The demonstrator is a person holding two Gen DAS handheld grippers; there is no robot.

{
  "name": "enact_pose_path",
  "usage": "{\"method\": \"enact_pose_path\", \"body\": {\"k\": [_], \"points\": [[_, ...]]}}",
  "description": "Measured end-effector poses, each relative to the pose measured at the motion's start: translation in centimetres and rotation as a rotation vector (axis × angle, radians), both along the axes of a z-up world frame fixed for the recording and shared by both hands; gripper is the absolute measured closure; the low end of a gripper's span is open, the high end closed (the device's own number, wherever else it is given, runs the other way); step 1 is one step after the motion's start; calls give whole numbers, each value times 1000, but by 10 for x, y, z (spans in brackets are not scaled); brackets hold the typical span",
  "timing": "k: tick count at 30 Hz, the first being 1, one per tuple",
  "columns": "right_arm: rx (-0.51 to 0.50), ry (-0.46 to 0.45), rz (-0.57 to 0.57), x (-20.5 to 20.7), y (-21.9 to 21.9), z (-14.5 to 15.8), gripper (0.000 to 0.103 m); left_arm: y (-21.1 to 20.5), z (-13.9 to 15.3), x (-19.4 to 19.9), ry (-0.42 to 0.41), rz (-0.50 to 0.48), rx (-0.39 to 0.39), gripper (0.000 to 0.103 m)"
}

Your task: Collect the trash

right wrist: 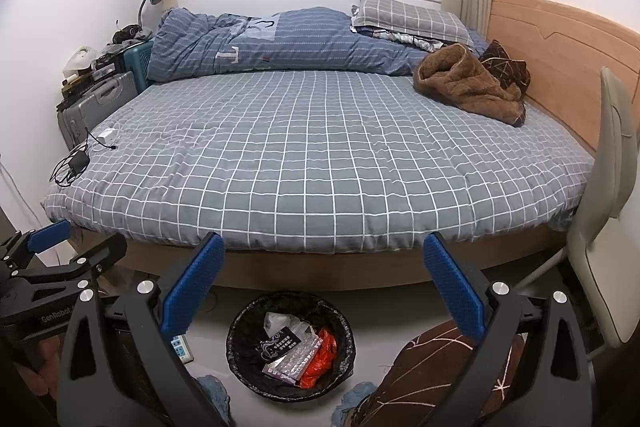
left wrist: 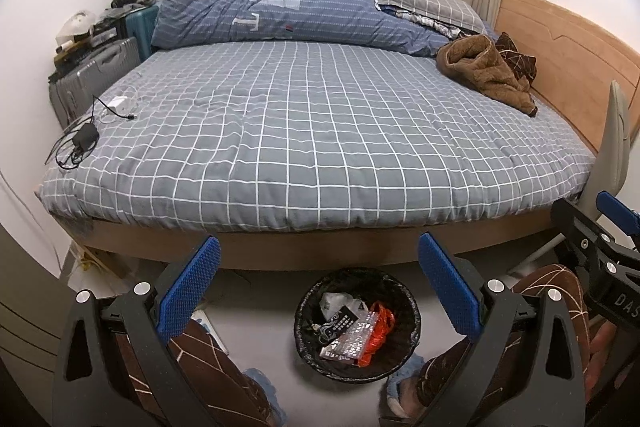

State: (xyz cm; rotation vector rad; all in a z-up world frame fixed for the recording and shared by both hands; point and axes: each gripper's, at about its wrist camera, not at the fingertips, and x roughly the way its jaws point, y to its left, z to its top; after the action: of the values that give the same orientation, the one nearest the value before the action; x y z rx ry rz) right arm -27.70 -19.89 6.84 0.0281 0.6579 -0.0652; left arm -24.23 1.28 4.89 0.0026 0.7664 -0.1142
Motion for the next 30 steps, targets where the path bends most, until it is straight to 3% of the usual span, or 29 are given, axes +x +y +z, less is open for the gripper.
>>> {"method": "enact_pose_path", "body": {"k": [16, 30], "points": [[1, 1, 13, 2, 5, 0, 8, -7, -3, 2, 1, -12, 45, 6], [3, -2, 26, 2, 8, -1, 8, -3, -1, 1, -10, -7, 25, 6]]}}
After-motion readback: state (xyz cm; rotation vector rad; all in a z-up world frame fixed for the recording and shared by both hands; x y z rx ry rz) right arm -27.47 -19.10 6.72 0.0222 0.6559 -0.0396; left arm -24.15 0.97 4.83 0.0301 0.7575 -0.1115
